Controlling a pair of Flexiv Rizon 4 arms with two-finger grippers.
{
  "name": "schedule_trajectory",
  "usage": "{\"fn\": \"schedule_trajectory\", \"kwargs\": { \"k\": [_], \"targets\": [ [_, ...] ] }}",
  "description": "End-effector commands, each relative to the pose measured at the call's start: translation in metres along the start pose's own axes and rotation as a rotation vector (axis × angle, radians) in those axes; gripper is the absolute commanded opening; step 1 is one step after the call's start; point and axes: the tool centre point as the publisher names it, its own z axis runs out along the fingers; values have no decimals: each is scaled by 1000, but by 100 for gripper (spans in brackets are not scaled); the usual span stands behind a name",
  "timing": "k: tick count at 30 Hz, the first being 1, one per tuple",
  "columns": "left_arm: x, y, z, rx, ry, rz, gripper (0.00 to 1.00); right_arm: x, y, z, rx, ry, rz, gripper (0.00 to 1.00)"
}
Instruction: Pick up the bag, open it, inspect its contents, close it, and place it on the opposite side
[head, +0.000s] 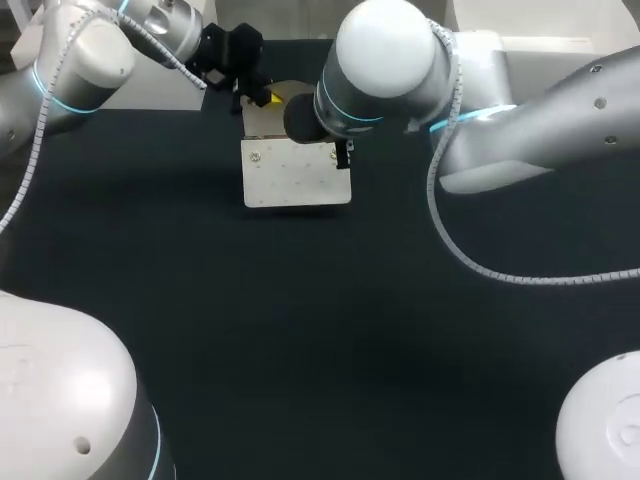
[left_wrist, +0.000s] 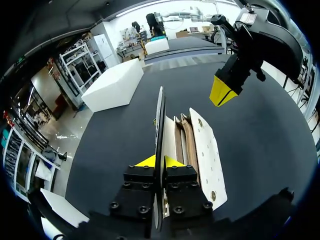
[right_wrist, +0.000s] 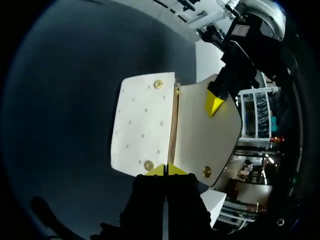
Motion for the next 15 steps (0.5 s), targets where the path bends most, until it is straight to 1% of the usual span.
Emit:
{"fn": "schedule_trajectory", "kwargs": {
  "k": [1,3,5,10,15],
  "targets": [
    [0,2,0,17,5,-1,0,-9,9,19,-30,32,-1,0],
    [0,3,1,32,14,-6,0,-10,8,28,-45,46,6,0],
    [-1,2,-1,36,16,-6,0,-11,6,36,-41,52,10,0],
    [0,-1,-4,38,19,0,0,-12,2,47,-61,72,29,0],
    [0,-1,-5,37,22,1,0,-13,-1,55,-57,76,33,0]
  ]
}}
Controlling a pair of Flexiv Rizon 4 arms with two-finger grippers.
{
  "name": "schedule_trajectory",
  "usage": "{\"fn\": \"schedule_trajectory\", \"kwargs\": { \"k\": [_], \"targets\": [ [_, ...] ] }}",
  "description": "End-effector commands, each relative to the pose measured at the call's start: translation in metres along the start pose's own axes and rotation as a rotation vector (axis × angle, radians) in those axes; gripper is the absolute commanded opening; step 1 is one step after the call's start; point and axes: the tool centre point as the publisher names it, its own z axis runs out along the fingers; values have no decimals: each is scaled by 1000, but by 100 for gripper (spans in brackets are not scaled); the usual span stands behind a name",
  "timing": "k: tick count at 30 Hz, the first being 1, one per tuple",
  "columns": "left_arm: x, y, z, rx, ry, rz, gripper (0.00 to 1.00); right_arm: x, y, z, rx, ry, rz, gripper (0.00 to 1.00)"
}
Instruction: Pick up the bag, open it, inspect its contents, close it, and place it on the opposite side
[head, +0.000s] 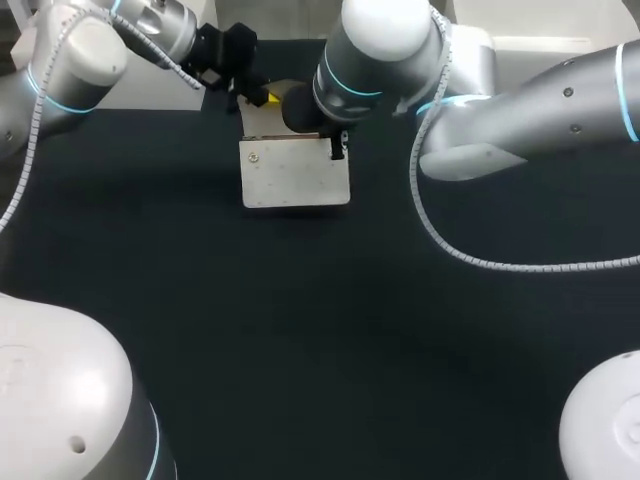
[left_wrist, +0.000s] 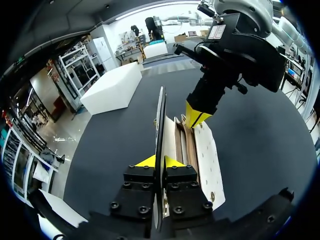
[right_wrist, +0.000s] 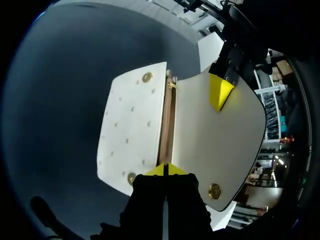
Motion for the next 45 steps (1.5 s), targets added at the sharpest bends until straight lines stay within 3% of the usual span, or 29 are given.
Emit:
{"fn": "schedule_trajectory", "kwargs": {
  "k": [1,16,36,45],
  "targets": [
    [-1,-1,-1,2,5,1,0,-3,-2,9,1,0,3,0],
    [-1,-1,2,3,9,-18,0,-5,-2,28,24,35,9,0],
    [-8,-6,-4,28,-6,-104,0,31,-1,20,28,77,23,0],
    [0,-15,-6,50,8,-68,0,19,-3,29,28,70,29,0]
  ]
}}
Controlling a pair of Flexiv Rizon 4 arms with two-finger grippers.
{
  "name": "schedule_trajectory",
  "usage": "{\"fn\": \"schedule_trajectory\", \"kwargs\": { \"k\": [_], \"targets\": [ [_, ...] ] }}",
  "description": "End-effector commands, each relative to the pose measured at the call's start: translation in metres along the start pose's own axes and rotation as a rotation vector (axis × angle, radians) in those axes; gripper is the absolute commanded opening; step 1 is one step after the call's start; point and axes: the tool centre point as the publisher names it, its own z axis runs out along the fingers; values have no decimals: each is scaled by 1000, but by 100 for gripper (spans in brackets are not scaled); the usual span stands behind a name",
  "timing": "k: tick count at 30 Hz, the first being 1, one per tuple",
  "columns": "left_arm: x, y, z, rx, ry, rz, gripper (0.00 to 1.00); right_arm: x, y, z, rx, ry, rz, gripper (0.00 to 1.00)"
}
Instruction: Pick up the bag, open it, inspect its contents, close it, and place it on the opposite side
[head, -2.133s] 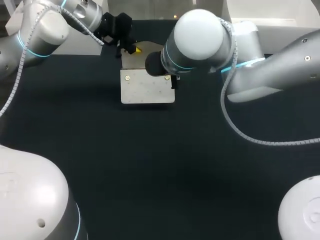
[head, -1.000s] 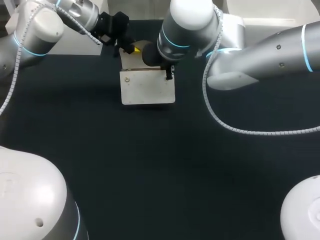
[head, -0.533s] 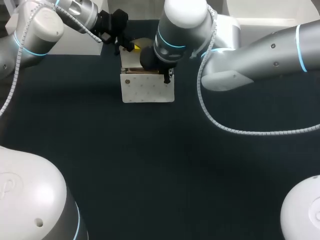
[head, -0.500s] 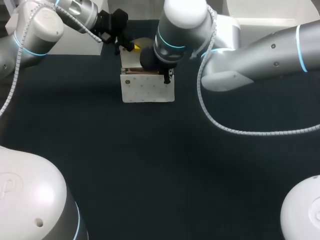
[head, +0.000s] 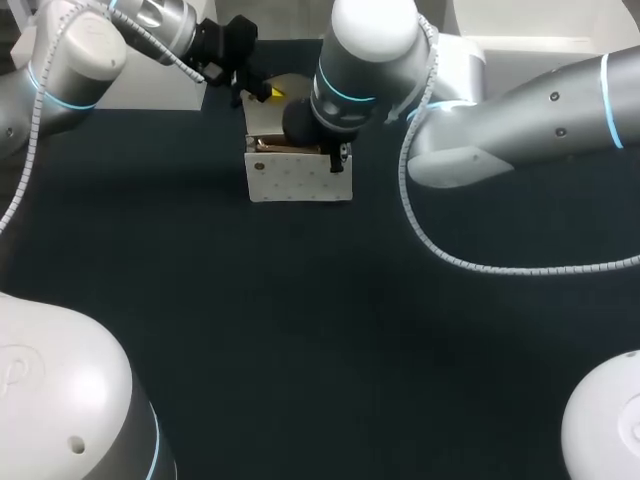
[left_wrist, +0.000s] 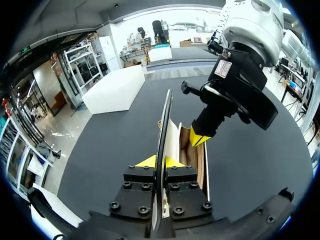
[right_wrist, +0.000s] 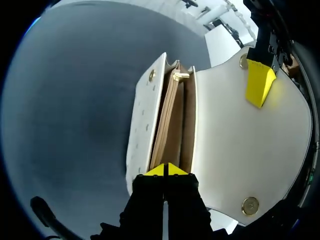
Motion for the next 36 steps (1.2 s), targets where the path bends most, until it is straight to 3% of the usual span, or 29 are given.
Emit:
{"fn": "schedule_trajectory", "kwargs": {
  "k": [1,10,22,23,24,25,26,36],
  "targets": [
    [3,-3,-4,11,1,7,0,-6,2,7,3,-5,1,0],
    [5,-4,-5,19,13,12,0,-13,2,17,12,0,12,0],
    [4,1,-4,52,38,-11,0,8,1,27,10,93,19,0],
    [4,2,-3,56,44,-13,0,9,1,28,9,98,21,13],
    [4,2,-3,57,47,-13,0,10,1,28,8,104,22,42],
    [4,2,-3,58,48,-13,0,12,1,28,7,106,23,89],
    [4,2,-3,58,48,-12,0,13,1,28,7,110,25,100],
    [5,3,-2,59,54,0,0,20,2,32,11,134,35,100]
  ]
}}
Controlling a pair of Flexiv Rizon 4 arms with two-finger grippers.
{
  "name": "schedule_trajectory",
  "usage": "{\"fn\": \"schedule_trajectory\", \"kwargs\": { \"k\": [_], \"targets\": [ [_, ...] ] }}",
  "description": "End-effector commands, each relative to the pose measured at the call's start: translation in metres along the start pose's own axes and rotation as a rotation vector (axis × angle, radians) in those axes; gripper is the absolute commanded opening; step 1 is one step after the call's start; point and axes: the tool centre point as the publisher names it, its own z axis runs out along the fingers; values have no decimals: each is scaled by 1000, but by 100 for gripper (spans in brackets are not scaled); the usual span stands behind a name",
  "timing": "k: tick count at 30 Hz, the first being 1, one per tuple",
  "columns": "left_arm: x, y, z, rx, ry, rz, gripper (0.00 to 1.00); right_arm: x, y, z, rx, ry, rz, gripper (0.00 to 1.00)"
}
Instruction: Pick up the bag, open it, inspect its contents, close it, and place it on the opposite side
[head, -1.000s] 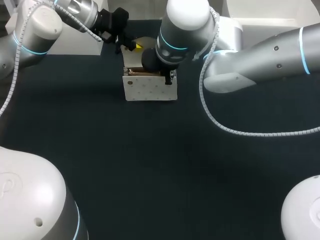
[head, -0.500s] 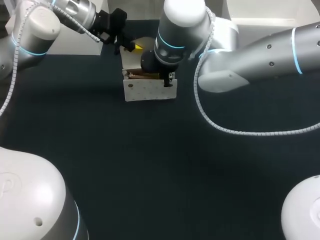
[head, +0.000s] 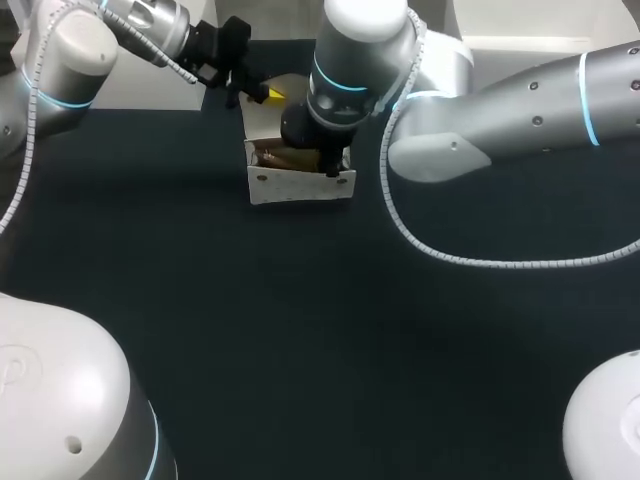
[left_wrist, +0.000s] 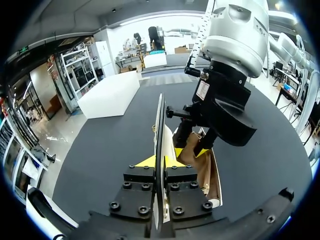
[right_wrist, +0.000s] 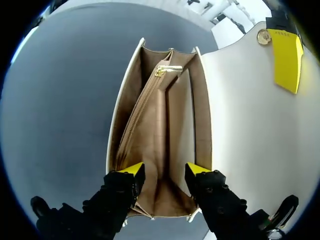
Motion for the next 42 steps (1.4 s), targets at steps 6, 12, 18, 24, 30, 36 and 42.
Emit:
{"fn": "schedule_trajectory", "kwargs": {
  "k": [6,12,18,24,30,36,42],
  "targets": [
    [0,2,1,7,9,15,0,2,1,5,16,8,3,100],
    [0,3,1,8,9,21,0,1,2,5,17,6,5,100],
    [1,3,0,8,8,25,0,0,2,5,16,5,4,100],
    [1,3,0,7,8,27,0,0,2,5,17,5,3,100],
    [1,2,0,7,8,28,0,-1,2,5,18,3,2,100],
    [1,3,1,8,9,30,0,-3,2,5,17,2,2,100],
    [2,1,0,8,5,41,0,-8,2,0,14,-23,5,100]
  ]
}}
